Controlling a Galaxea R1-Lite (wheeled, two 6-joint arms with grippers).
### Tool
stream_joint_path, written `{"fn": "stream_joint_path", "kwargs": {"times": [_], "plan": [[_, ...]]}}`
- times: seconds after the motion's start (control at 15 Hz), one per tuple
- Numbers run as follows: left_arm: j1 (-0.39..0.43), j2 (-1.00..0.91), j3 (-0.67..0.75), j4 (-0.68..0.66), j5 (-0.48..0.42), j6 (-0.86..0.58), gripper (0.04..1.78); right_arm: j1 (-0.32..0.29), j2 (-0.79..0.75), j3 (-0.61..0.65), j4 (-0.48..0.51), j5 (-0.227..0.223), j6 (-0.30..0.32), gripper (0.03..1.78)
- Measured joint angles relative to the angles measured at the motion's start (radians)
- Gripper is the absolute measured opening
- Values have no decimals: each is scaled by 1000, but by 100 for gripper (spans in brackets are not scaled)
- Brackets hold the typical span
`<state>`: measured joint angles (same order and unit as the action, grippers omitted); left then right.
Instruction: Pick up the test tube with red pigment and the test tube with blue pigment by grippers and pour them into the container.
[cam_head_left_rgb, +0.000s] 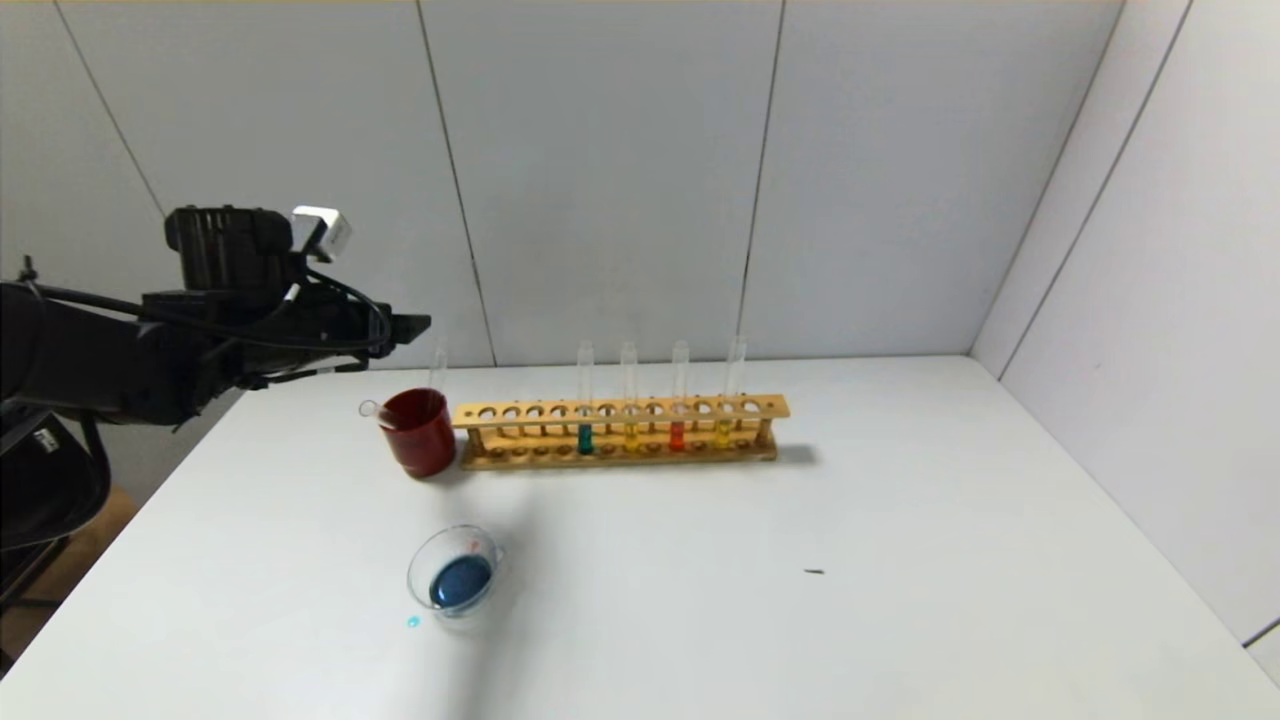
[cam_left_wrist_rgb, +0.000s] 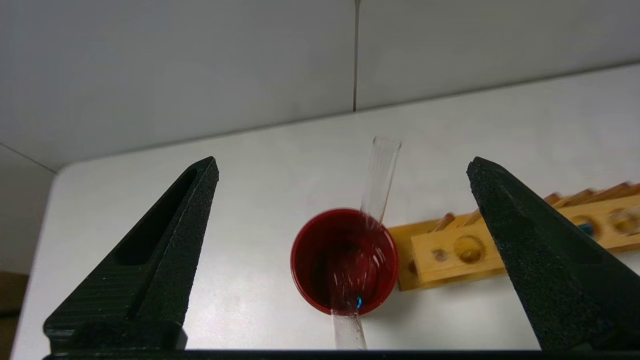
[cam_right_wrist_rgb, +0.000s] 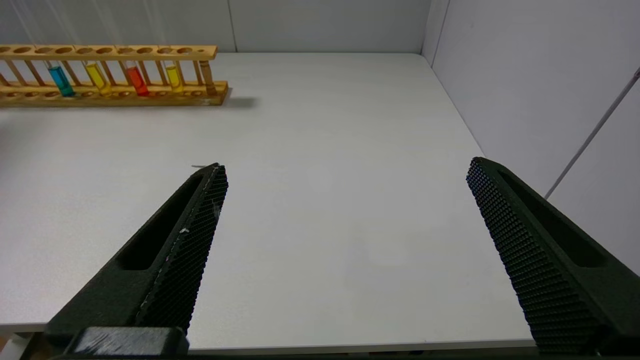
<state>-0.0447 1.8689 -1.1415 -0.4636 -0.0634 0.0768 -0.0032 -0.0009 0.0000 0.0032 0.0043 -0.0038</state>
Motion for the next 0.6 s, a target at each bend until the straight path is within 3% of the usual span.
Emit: {"fn": "stream_joint_path", "kwargs": {"times": [0.33, 0.6], "plan": [[9, -286, 19, 130, 8, -1, 175, 0, 0, 0, 0, 0, 0, 175], [68, -624, 158, 242, 36, -4, 175, 0, 0, 0, 0, 0, 0, 175]]}}
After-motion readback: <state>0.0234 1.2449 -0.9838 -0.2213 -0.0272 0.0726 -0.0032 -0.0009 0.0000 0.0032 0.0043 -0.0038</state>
